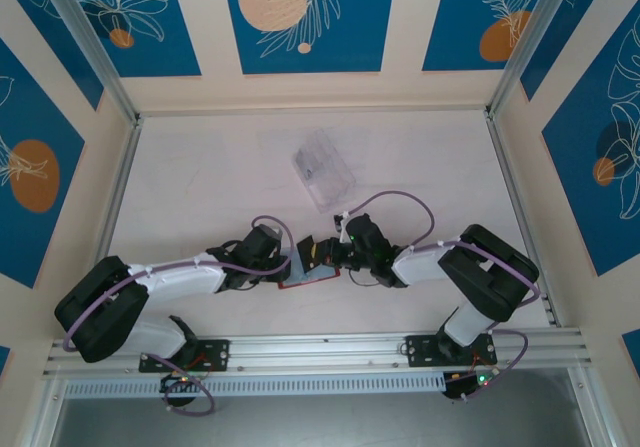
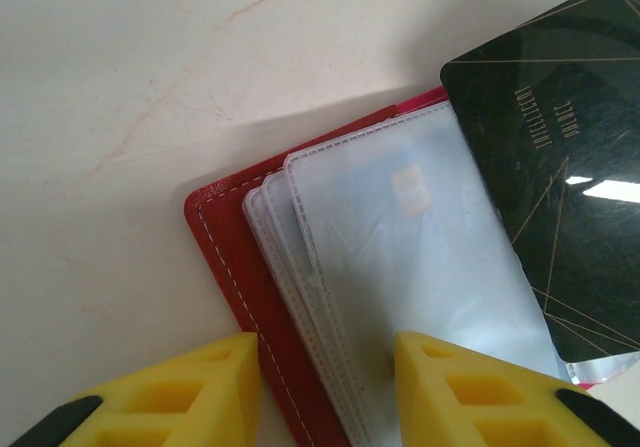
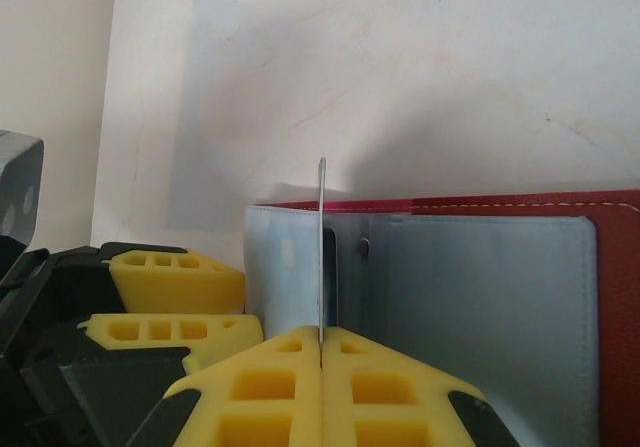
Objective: Put the credit cards into the card holder
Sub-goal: Insert the credit card into the card slot.
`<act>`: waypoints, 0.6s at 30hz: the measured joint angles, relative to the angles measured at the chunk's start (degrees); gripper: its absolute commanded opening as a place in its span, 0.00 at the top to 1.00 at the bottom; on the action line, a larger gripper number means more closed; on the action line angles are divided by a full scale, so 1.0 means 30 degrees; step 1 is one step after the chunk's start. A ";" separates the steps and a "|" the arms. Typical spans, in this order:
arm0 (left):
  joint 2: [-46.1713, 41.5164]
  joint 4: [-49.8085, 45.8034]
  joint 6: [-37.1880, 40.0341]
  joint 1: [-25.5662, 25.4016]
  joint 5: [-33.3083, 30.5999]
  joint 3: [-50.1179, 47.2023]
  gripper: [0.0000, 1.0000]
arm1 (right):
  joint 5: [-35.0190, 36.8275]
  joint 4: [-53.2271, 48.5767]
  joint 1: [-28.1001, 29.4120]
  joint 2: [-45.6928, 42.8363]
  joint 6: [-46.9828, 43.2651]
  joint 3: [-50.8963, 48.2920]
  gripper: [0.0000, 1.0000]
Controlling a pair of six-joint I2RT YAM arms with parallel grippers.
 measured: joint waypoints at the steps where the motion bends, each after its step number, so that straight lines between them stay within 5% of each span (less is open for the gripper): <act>1: 0.0000 0.0000 0.0000 0.0000 0.0000 0.0000 0.63 | 0.0066 0.0080 0.0044 0.0007 -0.0007 -0.0036 1.00; 18: 0.0007 0.0015 0.0051 0.0000 0.0007 -0.0007 0.63 | 0.2841 0.2397 0.1304 0.0226 0.1086 -0.1464 1.00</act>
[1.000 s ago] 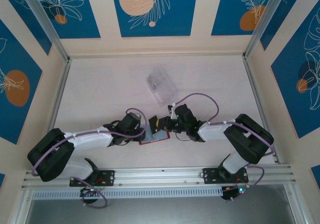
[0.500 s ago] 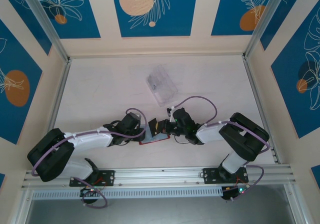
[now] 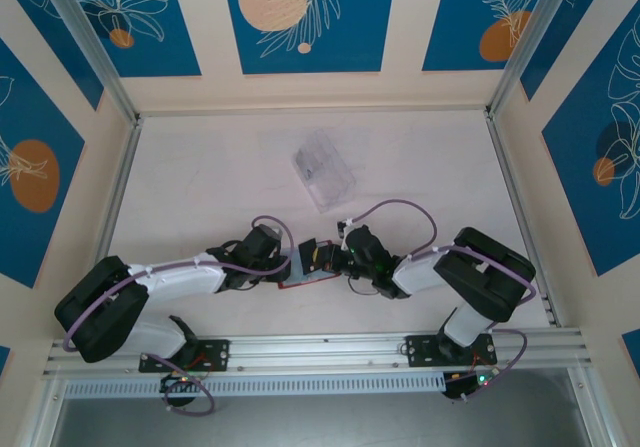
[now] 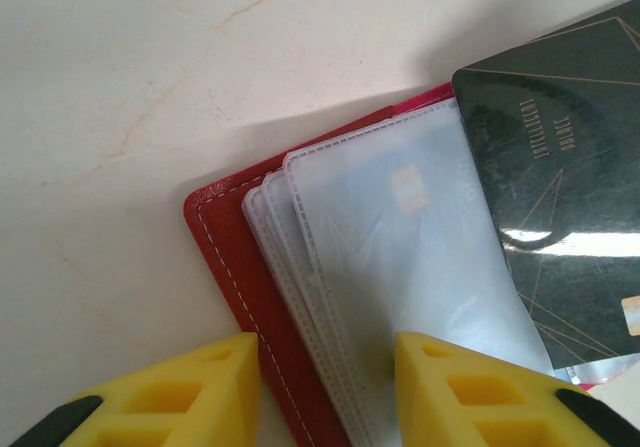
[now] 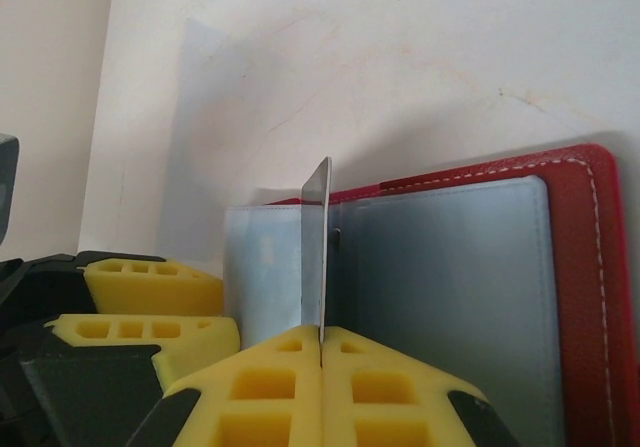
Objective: Put the credit cards into the card holder
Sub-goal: Insert the credit card into the card slot.
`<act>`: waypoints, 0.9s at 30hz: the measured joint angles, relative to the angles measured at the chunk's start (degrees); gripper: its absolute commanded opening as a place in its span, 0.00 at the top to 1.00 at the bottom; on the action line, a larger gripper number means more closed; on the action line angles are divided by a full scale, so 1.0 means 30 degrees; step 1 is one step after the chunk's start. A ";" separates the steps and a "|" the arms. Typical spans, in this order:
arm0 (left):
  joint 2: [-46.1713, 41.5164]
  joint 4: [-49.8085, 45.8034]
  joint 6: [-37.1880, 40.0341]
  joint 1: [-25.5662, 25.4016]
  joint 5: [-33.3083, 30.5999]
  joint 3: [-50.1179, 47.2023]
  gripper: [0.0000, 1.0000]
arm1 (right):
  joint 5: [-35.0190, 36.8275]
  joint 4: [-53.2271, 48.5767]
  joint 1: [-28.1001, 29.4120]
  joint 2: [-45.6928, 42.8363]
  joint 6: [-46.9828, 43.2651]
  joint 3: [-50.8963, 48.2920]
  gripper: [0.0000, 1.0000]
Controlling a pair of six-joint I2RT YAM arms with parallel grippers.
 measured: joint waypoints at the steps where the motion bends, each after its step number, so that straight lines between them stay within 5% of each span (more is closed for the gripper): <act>1: 0.0007 0.0007 0.0000 0.0000 0.0007 0.0000 0.63 | 0.0211 0.0117 0.0102 0.0022 0.0080 -0.0051 1.00; 27: 0.0029 0.0036 0.0007 0.0000 0.0131 0.0000 0.63 | 0.4379 0.0780 0.2178 -0.0182 0.2200 -0.1100 1.00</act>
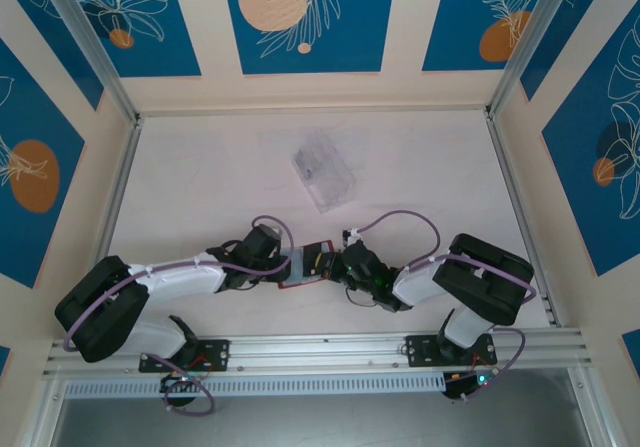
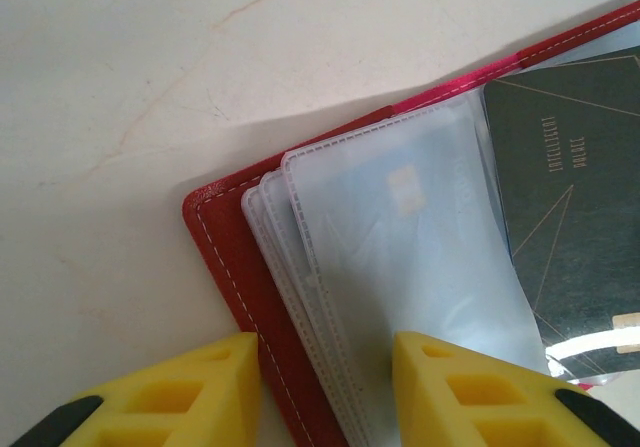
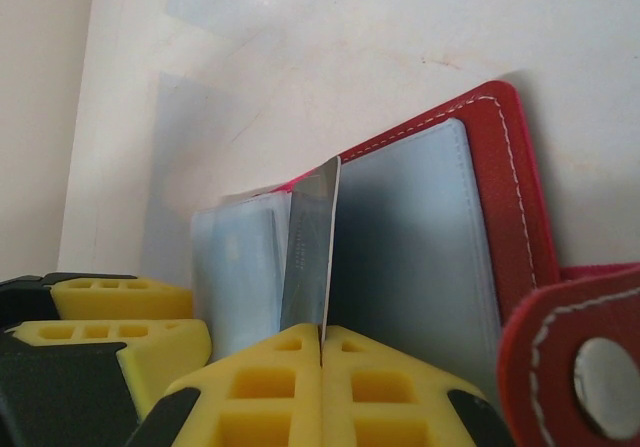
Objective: Put the credit cards into the card holder
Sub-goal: Insert the credit card into the card slot.
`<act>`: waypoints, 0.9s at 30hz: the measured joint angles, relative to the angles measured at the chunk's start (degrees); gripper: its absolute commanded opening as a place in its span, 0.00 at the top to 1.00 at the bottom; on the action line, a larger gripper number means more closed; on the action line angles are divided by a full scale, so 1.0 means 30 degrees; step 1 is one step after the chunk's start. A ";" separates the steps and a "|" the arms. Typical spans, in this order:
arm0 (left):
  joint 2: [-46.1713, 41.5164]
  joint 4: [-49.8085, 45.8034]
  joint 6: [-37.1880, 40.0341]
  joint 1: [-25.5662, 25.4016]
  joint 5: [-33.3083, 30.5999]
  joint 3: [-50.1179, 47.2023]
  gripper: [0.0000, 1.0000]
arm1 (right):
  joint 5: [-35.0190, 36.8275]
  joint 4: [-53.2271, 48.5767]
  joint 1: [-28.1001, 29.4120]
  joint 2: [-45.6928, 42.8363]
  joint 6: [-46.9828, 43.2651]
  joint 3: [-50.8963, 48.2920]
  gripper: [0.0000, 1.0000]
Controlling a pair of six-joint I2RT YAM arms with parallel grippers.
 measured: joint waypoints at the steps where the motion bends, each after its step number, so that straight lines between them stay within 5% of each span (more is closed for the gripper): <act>1: 0.0000 -0.0007 0.0000 0.0000 0.0000 0.0000 0.63 | 0.0036 0.0022 0.0051 0.0066 0.0000 0.0000 1.00; 27: 0.0000 -0.0007 -0.0007 0.0000 0.0007 0.0000 0.63 | -0.0160 0.0379 0.0874 0.1086 -0.0568 0.0583 1.00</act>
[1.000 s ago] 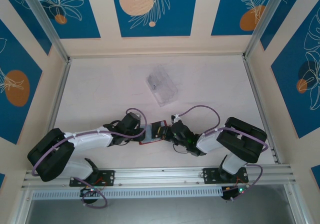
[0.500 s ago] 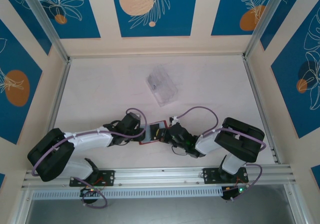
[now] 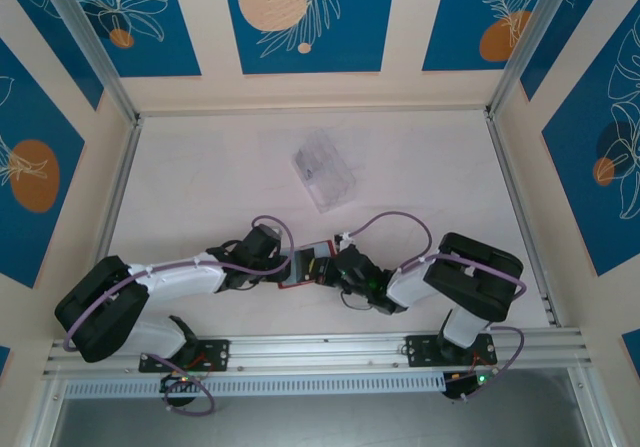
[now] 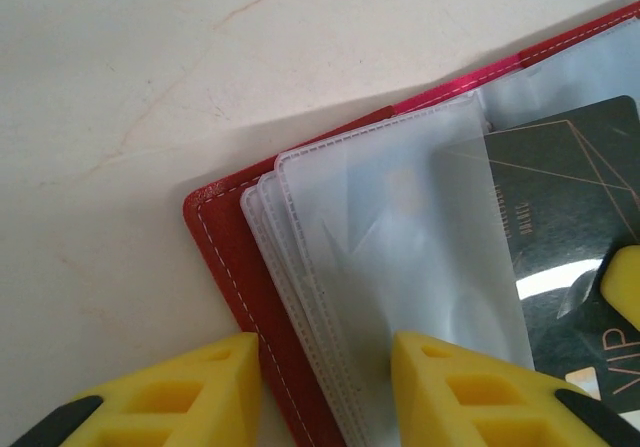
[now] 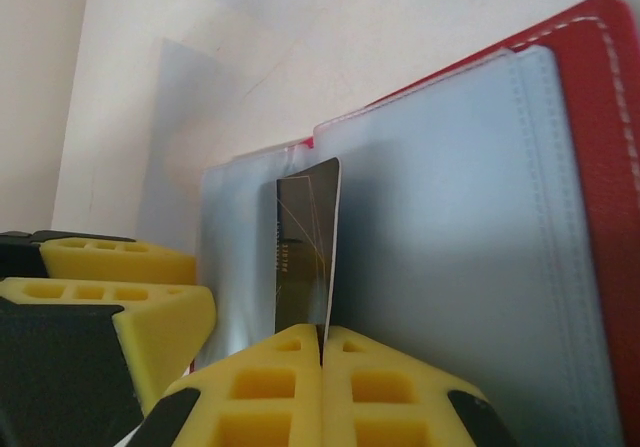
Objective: Put the credit cards into the card holder
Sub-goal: Insert the credit card into the card slot.
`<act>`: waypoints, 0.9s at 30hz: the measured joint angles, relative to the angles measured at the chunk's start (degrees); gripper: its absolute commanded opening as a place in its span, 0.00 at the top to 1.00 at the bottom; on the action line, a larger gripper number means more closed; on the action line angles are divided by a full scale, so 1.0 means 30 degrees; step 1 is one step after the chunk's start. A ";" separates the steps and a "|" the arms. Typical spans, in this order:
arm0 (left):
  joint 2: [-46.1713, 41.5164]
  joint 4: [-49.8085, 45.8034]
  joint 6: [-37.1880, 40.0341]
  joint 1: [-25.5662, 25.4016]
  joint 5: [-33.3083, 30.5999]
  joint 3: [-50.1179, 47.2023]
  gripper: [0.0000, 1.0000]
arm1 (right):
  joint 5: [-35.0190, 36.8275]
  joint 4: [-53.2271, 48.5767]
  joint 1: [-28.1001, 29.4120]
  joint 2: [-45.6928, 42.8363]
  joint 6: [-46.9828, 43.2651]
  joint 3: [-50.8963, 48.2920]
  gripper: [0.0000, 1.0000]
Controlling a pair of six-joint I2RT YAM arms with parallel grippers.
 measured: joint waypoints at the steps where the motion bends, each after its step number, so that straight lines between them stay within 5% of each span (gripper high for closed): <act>1: 0.0000 0.0000 0.0000 0.0000 0.0000 0.0000 0.63 | -0.0102 -0.0022 -0.0066 0.0095 -0.0138 0.0095 1.00; 27: -0.0080 -0.0240 0.0000 0.0000 -0.0095 0.0007 0.62 | -0.3519 -0.0714 -0.1319 0.1719 -0.1501 0.2186 1.00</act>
